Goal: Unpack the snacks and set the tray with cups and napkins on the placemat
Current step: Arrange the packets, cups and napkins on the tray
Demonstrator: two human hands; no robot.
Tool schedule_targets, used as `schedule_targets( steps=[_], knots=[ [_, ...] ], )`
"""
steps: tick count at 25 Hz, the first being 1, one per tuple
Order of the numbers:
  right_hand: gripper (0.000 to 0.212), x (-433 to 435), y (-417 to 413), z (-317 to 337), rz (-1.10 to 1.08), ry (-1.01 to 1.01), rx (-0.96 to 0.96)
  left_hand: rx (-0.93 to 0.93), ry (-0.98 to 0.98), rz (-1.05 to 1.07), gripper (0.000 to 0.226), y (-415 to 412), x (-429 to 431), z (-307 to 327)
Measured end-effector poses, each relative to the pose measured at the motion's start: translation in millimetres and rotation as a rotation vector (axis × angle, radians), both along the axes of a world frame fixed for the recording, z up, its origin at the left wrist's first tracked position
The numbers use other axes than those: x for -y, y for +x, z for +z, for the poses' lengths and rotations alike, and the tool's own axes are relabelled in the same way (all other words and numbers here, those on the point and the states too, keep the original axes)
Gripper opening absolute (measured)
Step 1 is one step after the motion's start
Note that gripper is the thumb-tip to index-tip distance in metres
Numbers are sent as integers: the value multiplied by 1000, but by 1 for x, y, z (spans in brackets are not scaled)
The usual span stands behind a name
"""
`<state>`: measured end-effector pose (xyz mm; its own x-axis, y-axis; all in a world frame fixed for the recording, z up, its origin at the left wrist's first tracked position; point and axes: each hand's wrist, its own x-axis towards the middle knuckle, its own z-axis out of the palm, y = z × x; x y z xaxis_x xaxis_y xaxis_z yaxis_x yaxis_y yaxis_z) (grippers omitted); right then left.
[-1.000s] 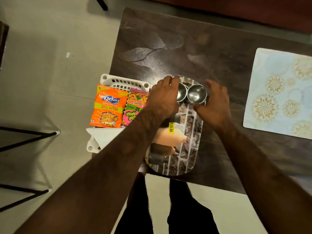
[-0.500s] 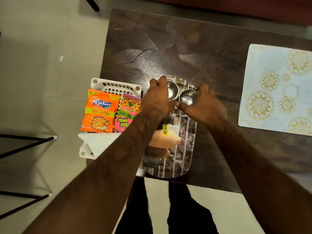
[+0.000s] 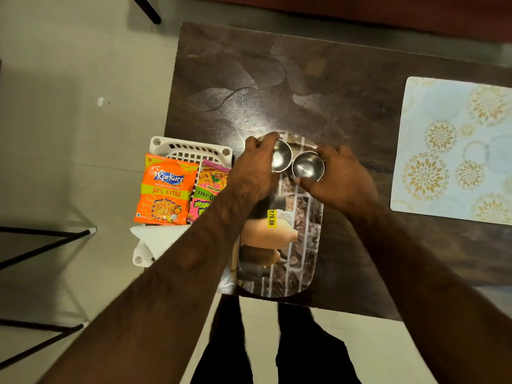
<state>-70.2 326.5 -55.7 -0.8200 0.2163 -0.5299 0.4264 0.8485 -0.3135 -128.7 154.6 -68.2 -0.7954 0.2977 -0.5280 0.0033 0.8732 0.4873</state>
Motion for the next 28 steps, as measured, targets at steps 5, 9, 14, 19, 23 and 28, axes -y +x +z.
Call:
schedule_targets(
  steps=[5,9,14,19,23,28],
  knots=[
    [102,17,-1,-6,-132,314,105,-1,7,1,74,-2,0,-2],
    [88,5,-1,-3,-299,149,123,8,25,10,75,-2,2,-1],
    [88,-6,10,2,-12,-167,-66,15,32,-4,77,-6,3,2],
    [78,5,2,-11,-81,-78,-89,10,25,-2,78,-7,3,2],
    [71,12,-2,-16,-194,-25,-76,35,35,12,80,-11,4,1],
    [76,19,-4,-13,-272,24,-41,13,49,27,79,-11,5,-1]
  ],
)
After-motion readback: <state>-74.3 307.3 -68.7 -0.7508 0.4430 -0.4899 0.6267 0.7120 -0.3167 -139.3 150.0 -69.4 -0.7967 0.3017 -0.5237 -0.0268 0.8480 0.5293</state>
